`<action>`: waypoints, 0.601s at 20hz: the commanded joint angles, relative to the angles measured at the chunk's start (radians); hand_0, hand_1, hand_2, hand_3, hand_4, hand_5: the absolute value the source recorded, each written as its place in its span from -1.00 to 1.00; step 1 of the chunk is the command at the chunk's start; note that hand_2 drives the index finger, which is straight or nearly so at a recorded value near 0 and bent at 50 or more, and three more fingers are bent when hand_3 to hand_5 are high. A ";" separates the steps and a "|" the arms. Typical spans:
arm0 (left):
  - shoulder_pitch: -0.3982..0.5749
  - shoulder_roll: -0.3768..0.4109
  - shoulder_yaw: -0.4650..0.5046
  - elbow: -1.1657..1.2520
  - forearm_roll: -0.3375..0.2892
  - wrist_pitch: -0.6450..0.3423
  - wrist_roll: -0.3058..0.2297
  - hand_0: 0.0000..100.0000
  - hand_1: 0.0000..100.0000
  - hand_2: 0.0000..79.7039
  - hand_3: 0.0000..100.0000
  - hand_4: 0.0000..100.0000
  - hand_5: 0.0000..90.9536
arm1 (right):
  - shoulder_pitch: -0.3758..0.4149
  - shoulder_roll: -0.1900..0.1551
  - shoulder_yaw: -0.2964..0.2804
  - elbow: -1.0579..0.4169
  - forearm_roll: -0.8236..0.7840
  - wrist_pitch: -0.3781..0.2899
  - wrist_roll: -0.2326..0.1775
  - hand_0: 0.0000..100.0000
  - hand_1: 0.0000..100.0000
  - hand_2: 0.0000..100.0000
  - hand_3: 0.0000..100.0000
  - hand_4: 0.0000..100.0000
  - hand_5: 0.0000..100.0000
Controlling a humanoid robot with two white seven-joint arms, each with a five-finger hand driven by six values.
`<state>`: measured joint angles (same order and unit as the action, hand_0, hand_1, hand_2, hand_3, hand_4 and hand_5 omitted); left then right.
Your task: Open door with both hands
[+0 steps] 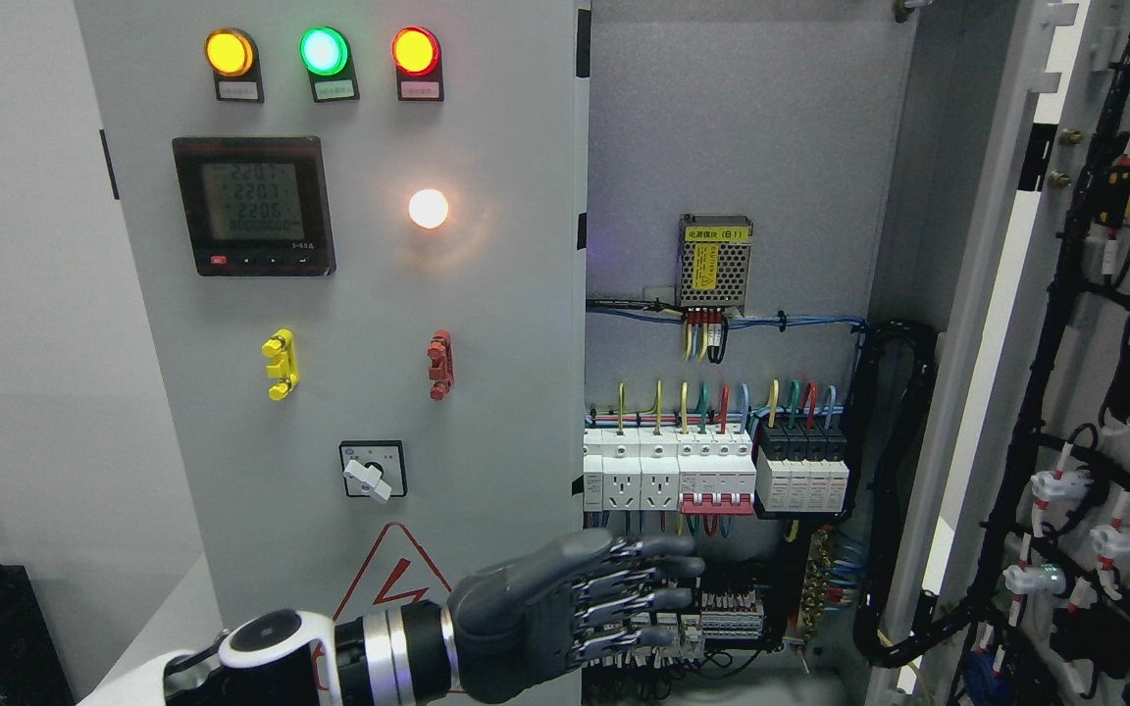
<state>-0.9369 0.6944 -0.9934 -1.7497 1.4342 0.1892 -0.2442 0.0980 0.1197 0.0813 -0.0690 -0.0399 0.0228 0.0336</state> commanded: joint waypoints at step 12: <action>0.909 0.175 0.691 -0.059 -0.320 -0.011 -0.061 -0.76 -0.22 -1.00 -1.00 -1.00 -1.00 | 0.000 0.000 0.000 0.000 0.000 0.000 0.000 -0.76 -0.22 -1.00 -1.00 -1.00 -1.00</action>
<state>-0.3036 0.8139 -0.6294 -1.7889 1.2088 0.1826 -0.2967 0.0980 0.1197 0.0813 -0.0690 -0.0399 0.0226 0.0336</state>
